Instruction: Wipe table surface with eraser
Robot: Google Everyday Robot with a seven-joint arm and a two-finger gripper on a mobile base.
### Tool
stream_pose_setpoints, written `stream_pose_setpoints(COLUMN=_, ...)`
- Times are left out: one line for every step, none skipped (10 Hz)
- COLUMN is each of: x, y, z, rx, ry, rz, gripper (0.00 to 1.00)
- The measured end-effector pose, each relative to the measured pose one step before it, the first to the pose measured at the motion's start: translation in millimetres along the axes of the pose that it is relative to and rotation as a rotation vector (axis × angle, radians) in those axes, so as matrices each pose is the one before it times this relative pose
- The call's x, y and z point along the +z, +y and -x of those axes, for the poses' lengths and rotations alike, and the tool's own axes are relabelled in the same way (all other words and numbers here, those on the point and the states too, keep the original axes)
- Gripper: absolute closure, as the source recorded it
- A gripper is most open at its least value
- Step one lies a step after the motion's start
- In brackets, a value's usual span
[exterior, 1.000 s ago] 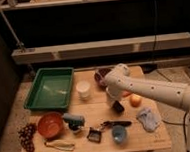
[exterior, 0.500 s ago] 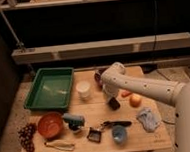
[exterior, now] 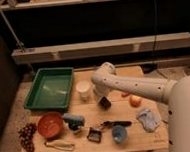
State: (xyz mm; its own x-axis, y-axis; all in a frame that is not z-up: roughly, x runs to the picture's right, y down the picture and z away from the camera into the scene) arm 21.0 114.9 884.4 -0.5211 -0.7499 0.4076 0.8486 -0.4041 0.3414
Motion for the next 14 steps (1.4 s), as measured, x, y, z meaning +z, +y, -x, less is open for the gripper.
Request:
stream_pose_setpoints(x=2.8, y=-11.51, z=2.51, rx=-0.03069, ry=-0.02142, rz=-0.00611, gripper=1.0)
stream_pose_setpoints(x=1.44, y=-7.47, z=6.82, rx=-0.01634, ry=-0.02144, rz=-0.00488, gripper=1.0)
stream_pose_setpoints(x=-1.16, y=-4.18, z=6.89, rx=-0.0208, ry=-0.01467, rz=0.00546, gripper=1.0)
stream_pose_setpoints(x=-3.8, y=-3.26, z=9.62, rx=-0.01626, ry=-0.01349, rz=0.00199, gripper=1.0)
stream_pose_setpoints(x=-5.26, y=-1.87, z=6.97, rx=-0.00747, ry=-0.00146, rz=-0.00145, gripper=1.0)
stream_pose_setpoints(x=-4.49, y=-0.04, z=6.46, rx=-0.00217, ry=-0.00087, rz=-0.00365, gripper=1.0)
stream_pose_setpoints(x=-4.26, y=2.22, z=6.89, rx=0.00269, ry=-0.0002, rz=-0.00863, gripper=1.0)
stream_pose_setpoints(x=-2.01, y=4.87, z=8.61, rx=0.00949, ry=-0.00092, rz=-0.01847, gripper=1.0)
stream_pose_setpoints(x=-1.17, y=4.07, z=5.86, rx=0.0094, ry=-0.00058, rz=-0.01062, gripper=1.0)
stream_pose_setpoints(x=1.36, y=8.94, z=10.61, rx=0.02181, ry=-0.00853, rz=-0.00417, gripper=1.0)
stream_pose_setpoints(x=1.66, y=4.01, z=3.59, rx=0.01274, ry=-0.00511, rz=0.00278, gripper=1.0)
stream_pose_setpoints(x=-0.26, y=6.75, z=3.91, rx=0.02184, ry=-0.00108, rz=0.00596, gripper=1.0)
stream_pose_setpoints(x=-0.55, y=11.2, z=3.82, rx=0.02652, ry=0.00252, rz=0.01632, gripper=1.0)
stream_pose_setpoints(x=-0.03, y=8.21, z=-1.78, rx=0.01949, ry=0.00639, rz=0.0137, gripper=1.0)
